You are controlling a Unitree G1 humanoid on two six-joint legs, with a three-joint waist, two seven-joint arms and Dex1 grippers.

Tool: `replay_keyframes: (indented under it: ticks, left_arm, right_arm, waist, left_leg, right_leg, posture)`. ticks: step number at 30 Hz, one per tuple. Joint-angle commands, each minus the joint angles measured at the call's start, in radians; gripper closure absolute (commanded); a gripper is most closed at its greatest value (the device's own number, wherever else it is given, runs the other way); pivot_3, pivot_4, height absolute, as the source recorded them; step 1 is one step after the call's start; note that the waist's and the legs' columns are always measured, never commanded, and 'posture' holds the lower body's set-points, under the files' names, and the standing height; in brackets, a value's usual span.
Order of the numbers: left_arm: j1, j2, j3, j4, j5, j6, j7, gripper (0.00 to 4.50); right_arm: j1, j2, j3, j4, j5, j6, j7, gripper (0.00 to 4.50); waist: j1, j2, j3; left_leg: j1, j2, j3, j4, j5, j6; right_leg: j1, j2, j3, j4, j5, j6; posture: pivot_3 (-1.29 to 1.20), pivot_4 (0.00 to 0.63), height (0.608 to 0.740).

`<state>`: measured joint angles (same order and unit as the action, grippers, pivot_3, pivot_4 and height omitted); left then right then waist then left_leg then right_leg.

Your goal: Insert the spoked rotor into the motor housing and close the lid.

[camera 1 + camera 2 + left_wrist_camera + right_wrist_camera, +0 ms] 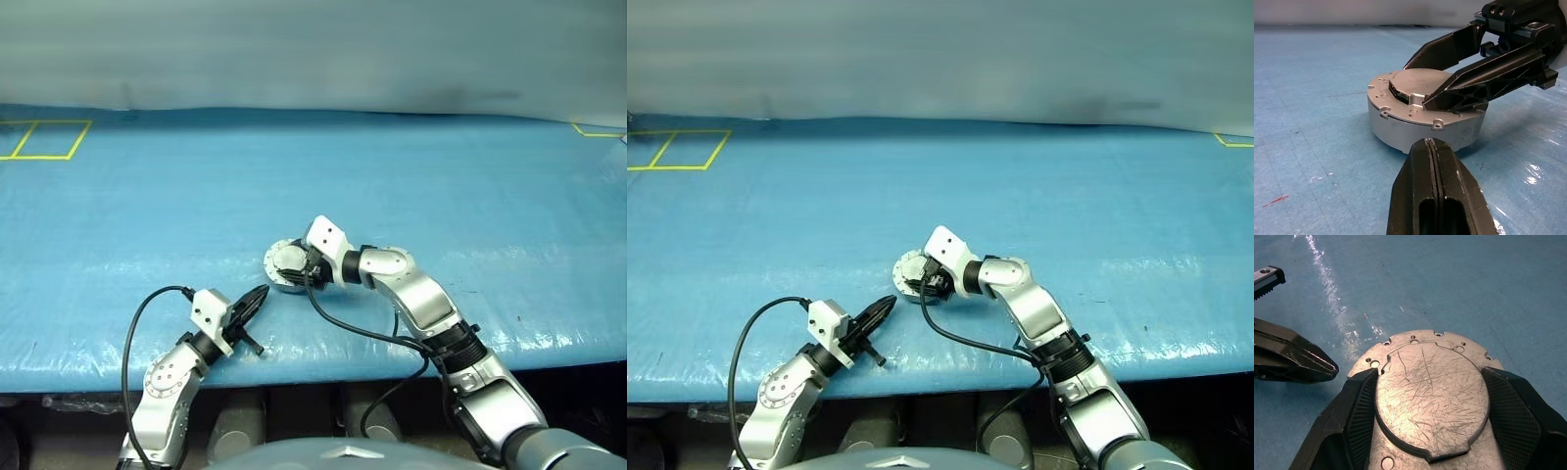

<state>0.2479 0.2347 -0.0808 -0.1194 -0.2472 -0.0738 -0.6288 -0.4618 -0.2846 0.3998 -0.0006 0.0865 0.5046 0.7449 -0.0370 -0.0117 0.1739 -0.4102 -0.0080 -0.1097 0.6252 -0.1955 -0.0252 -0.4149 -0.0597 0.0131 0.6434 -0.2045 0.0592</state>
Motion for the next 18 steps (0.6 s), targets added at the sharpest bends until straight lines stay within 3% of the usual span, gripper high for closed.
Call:
replay_keyframes:
  ticks: [1,10,18]
  left_arm:
    - [-0.041,0.007,0.014,-0.072,-0.017,0.053,0.034,4.50]
    - [-0.253,0.059,0.105,-0.213,-0.201,0.473,0.132,4.50]
    - [-0.431,0.129,0.112,-0.130,-0.318,0.780,0.100,4.50]
  right_arm:
    - [0.013,-0.009,0.011,0.009,-0.015,0.015,0.003,1.47]
    - [0.017,-0.001,0.002,0.006,-0.011,0.019,-0.008,1.47]
    - [0.019,0.009,0.001,0.003,-0.010,0.019,-0.019,1.47]
  waist:
    - [0.001,0.000,0.000]
    - [-0.001,0.000,0.000]
    - [-0.004,0.000,0.000]
  left_leg:
    - [0.000,0.000,0.000,0.000,0.000,0.000]
    - [0.000,0.000,-0.001,0.000,0.000,0.000]
    - [0.001,0.000,-0.001,0.000,0.000,0.000]
  right_leg:
    - [0.000,0.000,0.000,0.000,0.000,0.000]
    - [0.001,0.000,0.000,0.000,0.000,0.000]
    - [0.002,0.001,-0.001,0.000,0.000,0.000]
  posture:
    - [0.00,0.150,0.740]
    - [0.00,0.150,0.740]
    - [0.00,0.150,0.740]
